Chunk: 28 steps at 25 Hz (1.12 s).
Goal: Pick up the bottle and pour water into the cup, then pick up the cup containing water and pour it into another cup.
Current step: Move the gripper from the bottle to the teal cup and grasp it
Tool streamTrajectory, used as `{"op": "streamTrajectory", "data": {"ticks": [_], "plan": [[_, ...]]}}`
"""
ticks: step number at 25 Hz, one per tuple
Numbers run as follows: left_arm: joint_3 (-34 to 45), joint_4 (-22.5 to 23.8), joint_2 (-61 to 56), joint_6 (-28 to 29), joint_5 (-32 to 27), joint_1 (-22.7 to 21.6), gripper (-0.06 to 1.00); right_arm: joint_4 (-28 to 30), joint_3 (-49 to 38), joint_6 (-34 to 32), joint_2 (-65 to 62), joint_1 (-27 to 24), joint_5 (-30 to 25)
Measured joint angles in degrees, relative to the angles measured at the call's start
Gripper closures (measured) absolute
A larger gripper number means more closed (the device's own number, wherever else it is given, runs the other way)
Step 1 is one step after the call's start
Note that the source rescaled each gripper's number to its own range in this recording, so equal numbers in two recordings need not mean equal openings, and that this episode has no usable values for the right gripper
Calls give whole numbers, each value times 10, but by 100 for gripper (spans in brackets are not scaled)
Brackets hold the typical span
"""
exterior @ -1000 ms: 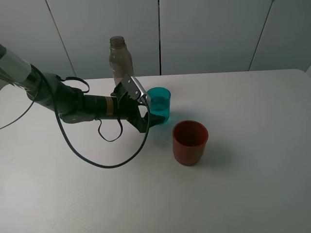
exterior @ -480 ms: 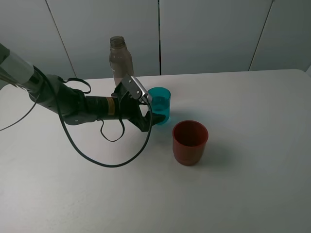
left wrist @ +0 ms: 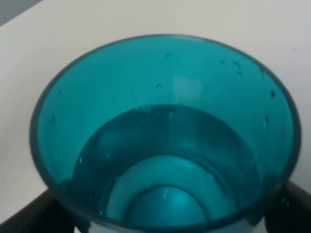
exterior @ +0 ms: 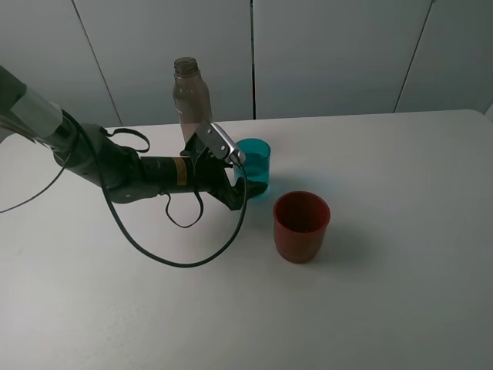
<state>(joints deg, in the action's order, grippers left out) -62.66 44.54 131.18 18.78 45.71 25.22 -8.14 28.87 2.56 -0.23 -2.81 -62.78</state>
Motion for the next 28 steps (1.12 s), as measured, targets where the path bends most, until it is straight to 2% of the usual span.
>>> {"op": "streamTrajectory", "data": {"ticks": [18, 28], "plan": [[-34, -28, 28, -9, 6, 14, -4, -1, 0, 0, 0, 0, 0], [-59, -35, 41, 15, 5, 17, -4, -1, 0, 0, 0, 0, 0]]}}
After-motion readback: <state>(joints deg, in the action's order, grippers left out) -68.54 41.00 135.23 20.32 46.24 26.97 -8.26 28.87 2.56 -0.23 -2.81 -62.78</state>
